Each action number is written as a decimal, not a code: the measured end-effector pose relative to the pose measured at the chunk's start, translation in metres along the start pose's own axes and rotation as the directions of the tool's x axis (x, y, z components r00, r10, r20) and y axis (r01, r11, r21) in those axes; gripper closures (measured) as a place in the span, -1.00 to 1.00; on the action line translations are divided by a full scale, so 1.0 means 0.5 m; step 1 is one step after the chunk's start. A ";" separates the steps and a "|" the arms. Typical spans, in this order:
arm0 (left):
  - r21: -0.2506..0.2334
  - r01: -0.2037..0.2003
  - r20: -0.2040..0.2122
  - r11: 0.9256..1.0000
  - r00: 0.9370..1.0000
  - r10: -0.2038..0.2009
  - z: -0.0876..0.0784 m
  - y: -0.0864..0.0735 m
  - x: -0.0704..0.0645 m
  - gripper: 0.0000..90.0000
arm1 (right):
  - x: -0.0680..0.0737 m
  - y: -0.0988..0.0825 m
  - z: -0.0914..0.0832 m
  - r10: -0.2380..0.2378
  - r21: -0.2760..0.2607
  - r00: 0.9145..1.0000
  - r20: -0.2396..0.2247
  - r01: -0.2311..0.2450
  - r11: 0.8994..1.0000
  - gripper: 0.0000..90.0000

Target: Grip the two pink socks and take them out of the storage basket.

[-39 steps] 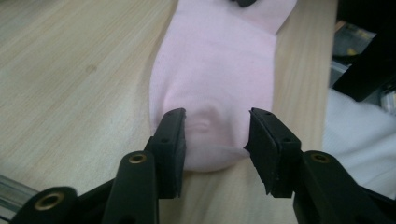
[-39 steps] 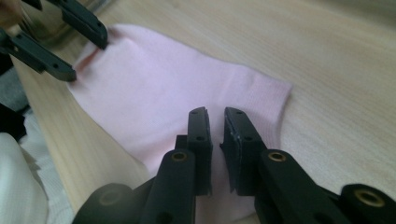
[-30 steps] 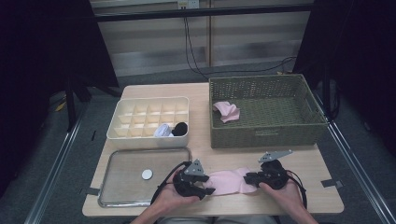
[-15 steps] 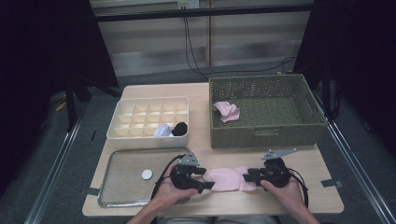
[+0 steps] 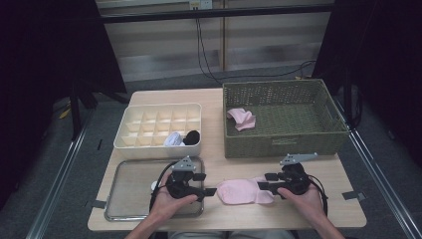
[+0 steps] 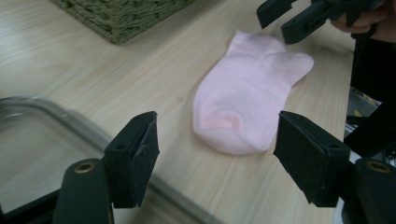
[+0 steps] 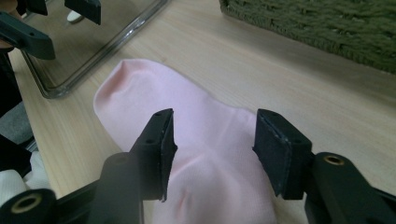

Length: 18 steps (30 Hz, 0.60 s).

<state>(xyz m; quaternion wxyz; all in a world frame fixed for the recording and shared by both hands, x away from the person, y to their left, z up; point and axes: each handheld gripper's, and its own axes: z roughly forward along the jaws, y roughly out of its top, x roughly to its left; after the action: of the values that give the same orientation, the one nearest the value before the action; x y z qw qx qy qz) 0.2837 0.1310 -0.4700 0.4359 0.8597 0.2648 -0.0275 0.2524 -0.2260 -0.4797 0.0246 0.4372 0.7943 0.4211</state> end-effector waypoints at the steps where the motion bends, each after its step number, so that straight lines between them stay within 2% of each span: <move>1: 0.004 0.000 -0.004 1.000 1.000 0.000 -0.005 -0.003 0.002 -0.32 | 0.000 0.003 -0.001 -0.004 0.001 1.000 0.000 0.004 1.000 0.06; 5: -0.014 0.034 -0.027 0.999 0.999 -0.034 -0.028 -0.022 0.010 -0.32 | 0.001 0.021 -0.001 -0.007 -0.024 1.000 -0.001 0.007 1.000 0.03; 11: -0.005 0.046 -0.073 0.999 0.996 -0.047 -0.060 -0.052 0.020 -0.32 | 0.005 0.054 0.005 -0.018 -0.062 1.000 -0.004 0.017 0.998 0.02; 14: -0.021 0.072 -0.102 0.997 0.992 -0.074 -0.077 -0.071 0.027 -0.34 | 0.009 0.063 0.006 -0.021 -0.075 1.000 -0.011 0.020 0.997 0.04; 18: -0.038 0.084 -0.111 0.996 0.990 -0.088 -0.088 -0.082 0.034 -0.35 | 0.008 0.070 0.002 -0.028 -0.086 1.000 -0.013 0.027 0.996 0.07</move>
<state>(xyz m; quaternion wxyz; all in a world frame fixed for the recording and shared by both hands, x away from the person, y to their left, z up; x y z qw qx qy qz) 0.2709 0.1916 -0.4777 0.4329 0.8403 0.3262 0.0064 0.2737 -0.2133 -0.4550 0.0435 0.4219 0.7814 0.4577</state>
